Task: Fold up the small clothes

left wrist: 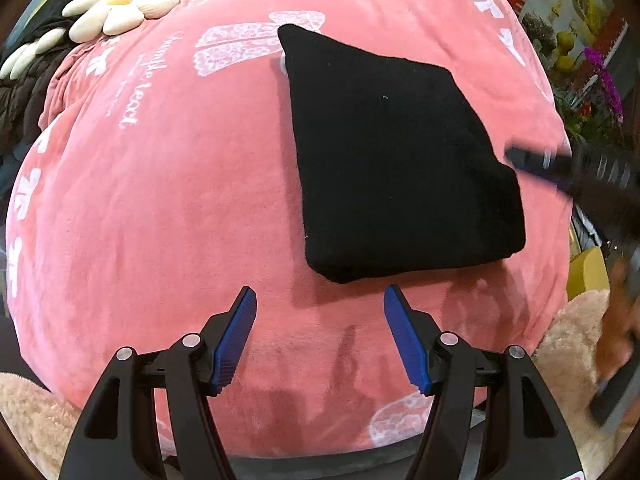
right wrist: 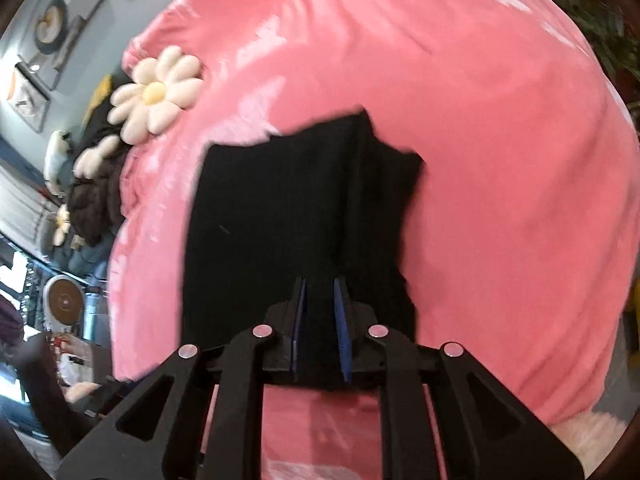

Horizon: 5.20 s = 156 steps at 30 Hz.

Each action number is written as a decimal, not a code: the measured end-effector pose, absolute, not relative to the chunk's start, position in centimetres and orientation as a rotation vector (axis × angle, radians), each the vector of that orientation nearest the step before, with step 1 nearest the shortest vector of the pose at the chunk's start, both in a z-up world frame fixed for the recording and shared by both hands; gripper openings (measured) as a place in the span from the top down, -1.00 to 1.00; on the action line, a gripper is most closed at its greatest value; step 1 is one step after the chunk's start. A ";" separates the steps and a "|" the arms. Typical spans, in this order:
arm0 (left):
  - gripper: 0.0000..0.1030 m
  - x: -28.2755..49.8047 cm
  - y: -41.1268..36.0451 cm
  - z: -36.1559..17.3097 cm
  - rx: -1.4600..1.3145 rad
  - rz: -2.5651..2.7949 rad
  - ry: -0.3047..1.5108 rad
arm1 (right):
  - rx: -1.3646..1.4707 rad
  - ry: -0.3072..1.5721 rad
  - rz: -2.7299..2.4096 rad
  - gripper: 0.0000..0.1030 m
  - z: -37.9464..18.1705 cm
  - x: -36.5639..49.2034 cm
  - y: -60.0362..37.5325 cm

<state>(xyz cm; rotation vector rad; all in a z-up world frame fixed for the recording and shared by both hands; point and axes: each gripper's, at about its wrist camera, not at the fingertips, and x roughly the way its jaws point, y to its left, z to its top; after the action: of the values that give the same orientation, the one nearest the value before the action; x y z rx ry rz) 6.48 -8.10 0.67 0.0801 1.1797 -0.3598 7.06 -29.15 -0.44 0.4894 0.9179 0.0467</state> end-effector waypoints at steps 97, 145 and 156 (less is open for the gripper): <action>0.32 24.7 -5.4 -3.6 -0.642 -0.549 1.249 | 0.739 1.020 0.043 0.52 -7.1 14.5 -32.7; 0.54 8.9 -0.9 5.5 -0.163 -0.489 1.190 | 0.534 0.975 0.114 0.64 2.8 1.7 -20.3; 0.54 9.2 7.0 13.0 -0.147 -0.455 1.025 | 0.435 0.835 0.244 0.65 10.2 3.0 -11.6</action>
<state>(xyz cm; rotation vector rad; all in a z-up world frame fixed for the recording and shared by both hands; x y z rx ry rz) 9.20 6.95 12.96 -0.1472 1.0249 -0.4547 3.05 -11.63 10.17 0.4349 0.8352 0.2444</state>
